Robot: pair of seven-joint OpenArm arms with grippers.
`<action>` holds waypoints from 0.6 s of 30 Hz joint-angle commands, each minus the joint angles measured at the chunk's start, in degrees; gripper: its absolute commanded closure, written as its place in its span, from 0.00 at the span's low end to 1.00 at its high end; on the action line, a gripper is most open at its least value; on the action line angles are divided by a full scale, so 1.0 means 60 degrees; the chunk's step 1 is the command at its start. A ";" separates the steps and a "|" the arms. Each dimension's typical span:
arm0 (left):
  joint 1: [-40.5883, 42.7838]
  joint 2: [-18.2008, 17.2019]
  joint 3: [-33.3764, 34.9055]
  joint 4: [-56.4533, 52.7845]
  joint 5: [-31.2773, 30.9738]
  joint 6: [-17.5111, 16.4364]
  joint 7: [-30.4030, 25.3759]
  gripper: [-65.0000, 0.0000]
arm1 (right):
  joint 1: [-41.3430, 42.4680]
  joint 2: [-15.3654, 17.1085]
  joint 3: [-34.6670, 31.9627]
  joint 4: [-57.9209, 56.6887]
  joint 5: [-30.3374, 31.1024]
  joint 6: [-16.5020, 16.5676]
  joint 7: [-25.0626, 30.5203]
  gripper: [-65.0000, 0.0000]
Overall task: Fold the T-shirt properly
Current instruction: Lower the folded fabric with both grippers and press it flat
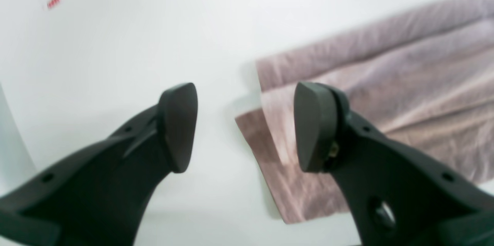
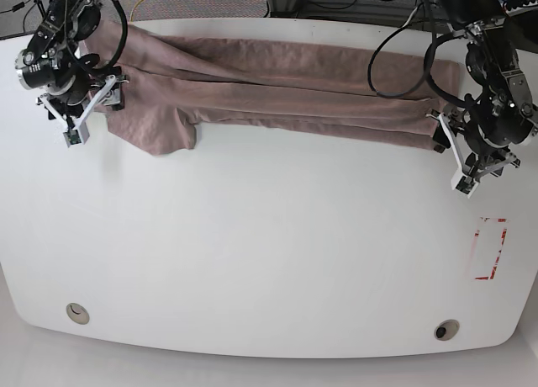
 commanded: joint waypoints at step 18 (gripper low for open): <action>0.0750 0.0155 -0.0040 -0.2092 0.0663 -0.0009 -0.1127 0.87 | -0.0158 -0.0198 0.0031 -0.1186 0.0035 -0.0002 0.0190 0.83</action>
